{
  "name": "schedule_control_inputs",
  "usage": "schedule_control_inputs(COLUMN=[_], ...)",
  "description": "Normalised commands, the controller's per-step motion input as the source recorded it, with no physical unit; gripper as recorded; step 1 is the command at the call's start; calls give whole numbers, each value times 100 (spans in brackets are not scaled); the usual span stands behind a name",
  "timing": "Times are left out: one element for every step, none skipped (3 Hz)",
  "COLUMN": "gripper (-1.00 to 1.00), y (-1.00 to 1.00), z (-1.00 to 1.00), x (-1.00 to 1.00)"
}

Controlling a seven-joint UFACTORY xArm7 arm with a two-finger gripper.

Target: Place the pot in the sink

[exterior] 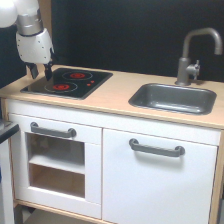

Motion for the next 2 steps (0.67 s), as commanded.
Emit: schedule_control_inputs(gripper=[100, 93], y=[11, -8], z=[-100, -80], x=[-37, -8])
